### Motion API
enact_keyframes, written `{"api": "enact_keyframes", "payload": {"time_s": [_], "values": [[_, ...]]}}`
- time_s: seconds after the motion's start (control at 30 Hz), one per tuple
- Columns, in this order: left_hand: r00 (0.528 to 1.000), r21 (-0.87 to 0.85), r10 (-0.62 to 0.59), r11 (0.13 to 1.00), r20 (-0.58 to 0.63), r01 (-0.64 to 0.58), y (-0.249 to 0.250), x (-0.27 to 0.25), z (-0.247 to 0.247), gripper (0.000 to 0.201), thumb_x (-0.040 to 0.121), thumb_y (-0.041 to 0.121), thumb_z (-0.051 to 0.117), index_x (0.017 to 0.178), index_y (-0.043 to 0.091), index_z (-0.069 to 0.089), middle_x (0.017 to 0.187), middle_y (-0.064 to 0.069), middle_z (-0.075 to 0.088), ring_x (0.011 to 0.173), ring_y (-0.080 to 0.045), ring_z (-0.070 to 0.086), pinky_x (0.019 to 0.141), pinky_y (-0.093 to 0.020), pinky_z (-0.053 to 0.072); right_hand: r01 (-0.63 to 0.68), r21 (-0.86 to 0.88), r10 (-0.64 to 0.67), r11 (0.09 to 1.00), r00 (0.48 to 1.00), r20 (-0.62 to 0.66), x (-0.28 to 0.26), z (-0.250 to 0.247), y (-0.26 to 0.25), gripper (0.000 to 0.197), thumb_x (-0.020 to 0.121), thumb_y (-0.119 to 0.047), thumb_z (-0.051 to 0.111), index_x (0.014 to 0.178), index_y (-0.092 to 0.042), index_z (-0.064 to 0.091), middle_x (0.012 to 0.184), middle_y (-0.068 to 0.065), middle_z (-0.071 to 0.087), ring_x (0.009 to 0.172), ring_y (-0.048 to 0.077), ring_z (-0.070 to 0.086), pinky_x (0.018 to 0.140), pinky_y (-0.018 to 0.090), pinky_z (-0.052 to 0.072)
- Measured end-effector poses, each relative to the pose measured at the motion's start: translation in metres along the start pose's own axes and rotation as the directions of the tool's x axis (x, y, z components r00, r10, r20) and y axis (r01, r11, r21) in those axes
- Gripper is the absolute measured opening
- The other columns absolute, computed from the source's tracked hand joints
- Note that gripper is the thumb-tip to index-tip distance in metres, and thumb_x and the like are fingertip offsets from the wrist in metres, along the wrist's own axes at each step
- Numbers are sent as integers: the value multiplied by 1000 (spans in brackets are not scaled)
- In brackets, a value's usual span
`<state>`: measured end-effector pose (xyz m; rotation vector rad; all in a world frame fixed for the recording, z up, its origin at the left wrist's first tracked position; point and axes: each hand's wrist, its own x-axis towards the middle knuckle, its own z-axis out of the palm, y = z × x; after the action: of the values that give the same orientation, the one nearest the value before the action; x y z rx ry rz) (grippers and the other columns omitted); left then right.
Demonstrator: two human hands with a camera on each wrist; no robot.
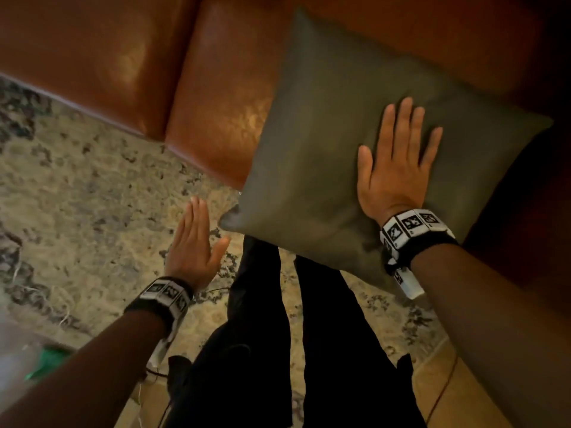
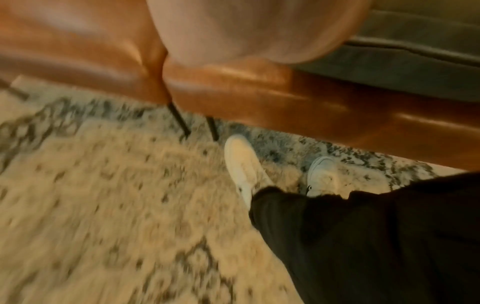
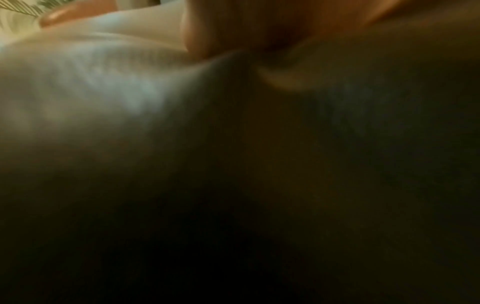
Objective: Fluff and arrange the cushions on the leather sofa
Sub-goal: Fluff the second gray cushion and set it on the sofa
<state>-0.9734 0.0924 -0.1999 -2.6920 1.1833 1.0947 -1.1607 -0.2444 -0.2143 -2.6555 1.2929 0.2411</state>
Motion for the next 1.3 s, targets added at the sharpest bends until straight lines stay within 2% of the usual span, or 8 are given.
{"api": "enact_keyframes", "payload": {"time_s": [0.23,0.5,0.57,0.7,0.87,1.03,1.2,1.3], "values": [[932,-15,324,943,-163,-331,133,93,-48,83,104,63,30,165,11,8,172,-11,-3,160,-26,-2,130,-46,5,25,3,-25,1000,999,36,15,-6,6,70,110,-50,17,167,-11,7,175,12,4,162,29,3,128,60,4],[985,-31,170,985,-18,-170,43,36,-38,90,98,75,10,164,14,9,173,-8,4,160,-20,-1,126,-54,19,31,5,-32,999,998,59,14,-7,1,70,109,-51,19,167,-11,9,175,12,5,162,29,3,128,59,2],[936,29,331,943,-121,-330,86,48,-51,91,99,73,25,163,9,13,171,-17,5,159,-31,2,127,-56,15,20,6,-20,1000,997,69,16,-8,1,70,109,-51,18,167,-11,9,174,12,5,162,29,4,128,59,2],[691,366,721,657,-52,-659,137,65,-35,80,102,68,40,162,18,26,170,-14,18,157,-38,12,126,-55,19,30,28,-33,999,994,102,20,-12,10,70,109,-51,17,167,-14,8,175,9,2,162,27,1,128,58,2],[762,442,644,666,68,-601,48,54,-19,71,107,56,35,163,16,20,169,-15,19,156,-38,20,123,-57,25,26,18,-28,1000,994,102,7,-14,-5,71,109,-52,18,167,-13,8,175,10,3,162,28,2,129,58,2],[929,342,361,865,84,-367,8,35,-53,87,103,66,22,163,4,14,171,-17,9,159,-30,10,127,-51,18,23,74,-34,997,988,150,-1,-25,6,70,109,-52,17,167,-14,10,175,10,4,162,27,3,129,58,2],[841,135,489,840,231,-526,45,72,-91,93,93,62,38,165,14,3,173,-7,1,158,-19,9,127,-42,18,5,278,-72,961,970,232,-5,-48,22,65,111,-52,24,167,-21,13,175,1,0,162,19,-4,130,49,-7],[849,-126,475,880,231,-458,81,90,-114,60,93,47,39,151,36,30,144,-1,50,121,-4,48,97,-32,44,-87,430,31,899,990,136,-13,-62,48,54,112,-44,37,160,-21,38,175,0,8,161,20,3,130,42,2]]}}
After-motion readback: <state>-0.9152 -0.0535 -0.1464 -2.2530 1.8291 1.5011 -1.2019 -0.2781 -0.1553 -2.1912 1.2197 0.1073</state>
